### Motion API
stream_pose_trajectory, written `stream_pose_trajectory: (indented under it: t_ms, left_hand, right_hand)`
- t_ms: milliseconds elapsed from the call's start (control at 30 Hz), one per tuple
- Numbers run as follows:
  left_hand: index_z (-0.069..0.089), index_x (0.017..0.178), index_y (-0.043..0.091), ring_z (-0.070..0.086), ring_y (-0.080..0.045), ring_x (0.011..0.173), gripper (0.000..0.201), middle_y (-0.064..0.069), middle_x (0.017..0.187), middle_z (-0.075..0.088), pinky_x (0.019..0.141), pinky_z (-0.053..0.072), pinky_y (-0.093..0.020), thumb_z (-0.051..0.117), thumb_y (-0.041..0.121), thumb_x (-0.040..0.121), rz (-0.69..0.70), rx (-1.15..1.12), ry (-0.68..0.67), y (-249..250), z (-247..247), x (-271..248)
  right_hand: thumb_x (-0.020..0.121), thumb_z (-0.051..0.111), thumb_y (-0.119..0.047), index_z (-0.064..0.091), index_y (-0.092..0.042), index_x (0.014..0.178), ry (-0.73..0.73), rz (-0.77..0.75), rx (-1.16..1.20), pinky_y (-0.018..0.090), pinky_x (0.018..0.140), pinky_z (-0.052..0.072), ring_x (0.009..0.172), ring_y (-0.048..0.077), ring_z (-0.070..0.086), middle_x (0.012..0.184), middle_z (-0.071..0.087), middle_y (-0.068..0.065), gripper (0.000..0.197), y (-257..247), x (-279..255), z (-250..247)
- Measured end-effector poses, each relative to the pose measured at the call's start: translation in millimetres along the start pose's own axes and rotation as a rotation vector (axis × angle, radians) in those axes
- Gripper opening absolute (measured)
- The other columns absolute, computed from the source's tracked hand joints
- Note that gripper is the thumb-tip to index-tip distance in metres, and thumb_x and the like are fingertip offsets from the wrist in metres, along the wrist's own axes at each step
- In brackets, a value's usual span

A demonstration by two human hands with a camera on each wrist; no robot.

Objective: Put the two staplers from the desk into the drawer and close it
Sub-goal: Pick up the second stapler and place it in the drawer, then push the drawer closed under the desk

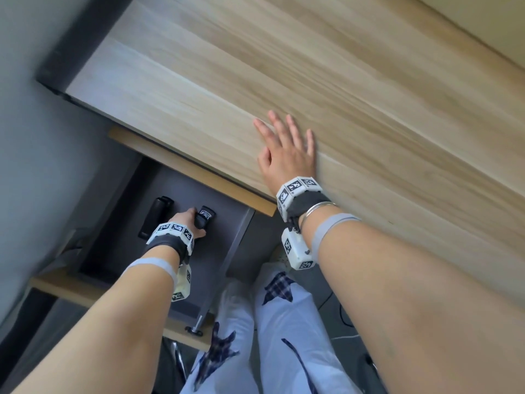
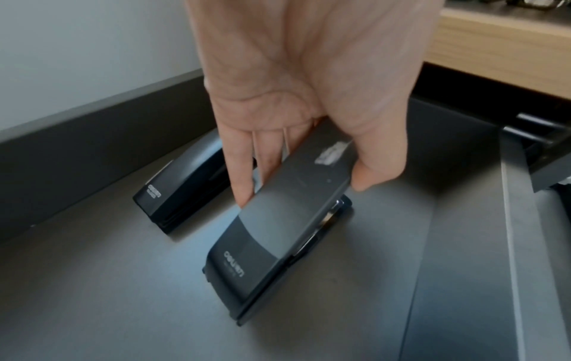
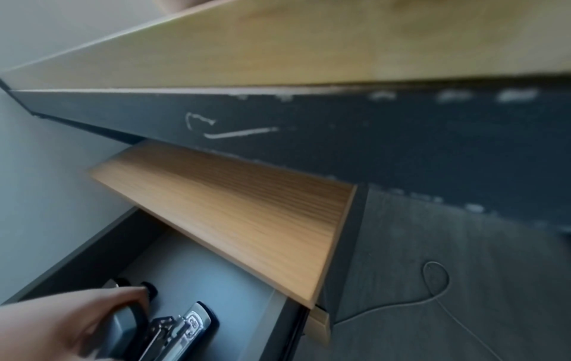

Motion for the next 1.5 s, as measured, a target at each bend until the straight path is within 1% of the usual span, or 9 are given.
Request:
stream_pose_trajectory:
  t_ms: [233,433,633,900,1100,1300,1367,1433,1500]
  left_hand:
    - [0.04,0.129,0.007,0.063,-0.037,0.105,0.059,-0.022,0.115,0.063,0.082,0.052,-0.038,0.065,0.027,0.079,-0.011,0.042,-0.001,3.4,6.2,12.0]
    - [0.029,0.141,0.013,0.064,-0.038,0.104,0.07,-0.023,0.115,0.064,0.086,0.052,-0.038,0.065,0.027,0.082,-0.005,-0.044,0.042,-0.4,12.1,13.4]
    - [0.046,0.132,0.009,0.059,-0.033,0.116,0.055,-0.017,0.126,0.062,0.095,0.047,-0.036,0.058,0.038,0.087,-0.108,-0.103,0.04,-20.9,2.0,-9.5]
    - [0.059,0.116,0.01,0.063,-0.034,0.107,0.031,-0.019,0.116,0.066,0.088,0.049,-0.034,0.046,0.024,0.091,-0.317,-0.089,0.135,-107.2,-0.2,-82.5]
    - [0.064,0.11,0.002,0.065,-0.035,0.099,0.036,-0.02,0.109,0.068,0.077,0.047,-0.033,0.046,0.029,0.094,-0.486,-0.026,0.066,-146.4,20.6,-126.0]
    - [0.061,0.122,0.016,0.063,-0.026,0.11,0.036,-0.008,0.121,0.064,0.088,0.052,-0.034,0.059,0.022,0.087,-0.545,0.112,-0.086,-140.1,38.8,-147.1]
    - [0.066,0.113,0.02,0.065,-0.024,0.104,0.04,-0.004,0.111,0.067,0.086,0.055,-0.031,0.068,0.013,0.074,-0.546,0.127,-0.142,-132.8,44.8,-151.5]
    - [0.071,0.091,0.014,0.066,-0.025,0.096,0.025,-0.004,0.093,0.066,0.085,0.056,-0.03,0.069,0.008,0.067,-0.517,0.173,-0.182,-122.8,45.4,-156.3]
    - [0.073,0.095,0.008,0.065,-0.028,0.104,0.027,-0.007,0.103,0.068,0.091,0.055,-0.037,0.068,0.008,0.069,-0.478,0.197,-0.232,-114.6,45.6,-157.7]
  right_hand:
    - [0.086,0.039,-0.028,0.032,-0.044,0.143,-0.005,0.007,0.006,0.051,0.117,0.015,0.147,0.017,0.024,0.157,0.028,-0.014,0.06,-0.6,-0.7,0.8]
    - [0.086,0.041,-0.027,0.034,-0.044,0.143,0.002,0.004,0.013,0.051,0.117,0.015,0.147,0.017,0.025,0.156,0.03,-0.014,0.059,-0.3,-1.1,-0.2]
    - [0.088,0.04,-0.027,0.033,-0.043,0.143,-0.014,0.001,0.028,0.052,0.118,0.014,0.147,0.017,0.024,0.157,0.029,-0.014,0.058,-0.4,-1.8,-0.9]
    - [0.09,0.039,-0.025,0.029,-0.042,0.145,-0.051,-0.01,0.026,0.051,0.119,0.011,0.148,0.017,0.02,0.158,0.024,-0.012,0.059,-0.7,-2.4,-3.0]
    - [0.089,0.04,-0.022,0.031,-0.04,0.145,-0.047,-0.014,0.042,0.052,0.119,0.011,0.148,0.018,0.021,0.158,0.025,-0.011,0.059,-0.6,-2.4,-1.6]
    - [0.09,0.039,-0.022,0.027,-0.042,0.146,-0.052,-0.011,0.019,0.051,0.12,0.01,0.149,0.017,0.018,0.159,0.022,-0.012,0.06,0.9,-2.2,0.5]
    - [0.09,0.038,-0.022,0.027,-0.042,0.146,-0.054,-0.01,0.016,0.05,0.12,0.01,0.149,0.017,0.018,0.159,0.021,-0.012,0.061,1.3,-2.0,0.6]
    - [0.09,0.038,-0.023,0.025,-0.042,0.146,-0.061,-0.012,0.003,0.05,0.12,0.009,0.149,0.016,0.016,0.16,0.02,-0.013,0.061,1.6,-1.9,1.1]
    - [0.09,0.037,-0.023,0.024,-0.043,0.146,-0.059,-0.012,-0.006,0.049,0.12,0.009,0.149,0.016,0.015,0.16,0.019,-0.013,0.061,1.6,-1.6,1.1]
Point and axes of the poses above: each hand's wrist, its own x-axis towards the middle knuckle, its own z-axis out of the palm, y = z × x, the point moved 4 cm from there along x, towards the middle knuckle
